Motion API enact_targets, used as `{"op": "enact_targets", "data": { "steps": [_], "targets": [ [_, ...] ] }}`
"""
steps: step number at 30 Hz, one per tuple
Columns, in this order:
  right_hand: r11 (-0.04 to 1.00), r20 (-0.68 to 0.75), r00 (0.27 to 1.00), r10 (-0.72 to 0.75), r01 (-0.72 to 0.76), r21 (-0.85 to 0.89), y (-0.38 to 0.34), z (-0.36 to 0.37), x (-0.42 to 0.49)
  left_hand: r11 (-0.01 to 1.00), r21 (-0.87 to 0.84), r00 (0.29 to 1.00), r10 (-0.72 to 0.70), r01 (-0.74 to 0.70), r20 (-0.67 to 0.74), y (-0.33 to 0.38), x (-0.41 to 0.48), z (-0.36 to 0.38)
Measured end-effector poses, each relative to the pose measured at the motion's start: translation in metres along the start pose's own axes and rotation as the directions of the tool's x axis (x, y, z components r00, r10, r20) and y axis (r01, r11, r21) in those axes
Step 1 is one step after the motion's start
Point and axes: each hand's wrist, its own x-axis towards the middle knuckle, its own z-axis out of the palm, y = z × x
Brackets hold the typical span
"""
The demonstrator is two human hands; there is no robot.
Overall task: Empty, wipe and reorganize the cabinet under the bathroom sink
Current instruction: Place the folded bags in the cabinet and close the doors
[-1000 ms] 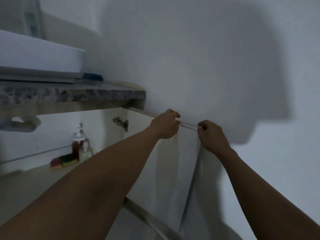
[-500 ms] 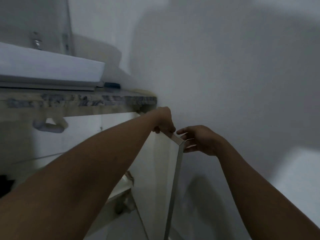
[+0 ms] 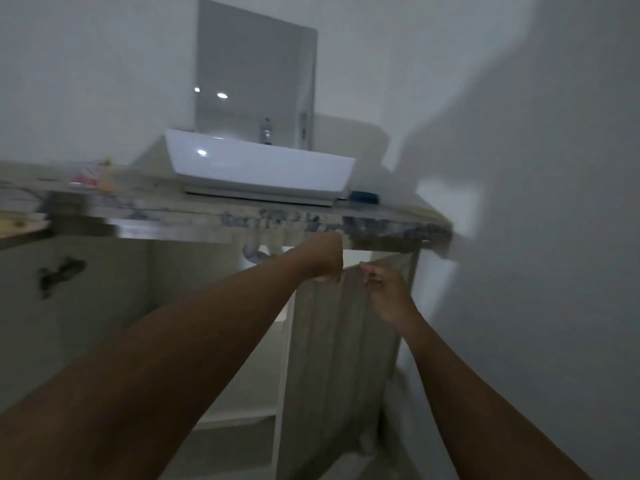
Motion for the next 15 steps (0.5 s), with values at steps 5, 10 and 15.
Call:
{"op": "enact_targets", "data": {
  "steps": [5, 10, 15],
  "targets": [
    [0.980, -0.082, 0.995, -0.051, 0.034, -0.196, 0.011, 0.039, 0.020, 0.999, 0.053, 0.962, 0.001, 0.014, -0.273, -0.044, -0.015, 0.016],
    [0.927, -0.023, 0.999, -0.045, 0.033, -0.372, 0.009, 0.063, 0.026, 0.860, 0.506, 0.882, 0.189, 0.064, -0.432, -0.070, -0.026, 0.044],
    [0.918, 0.023, 0.998, -0.064, 0.068, -0.391, 0.013, 0.093, 0.028, 0.790, 0.608, 0.889, 0.222, 0.076, -0.399, -0.091, -0.033, 0.062]
  ]
}}
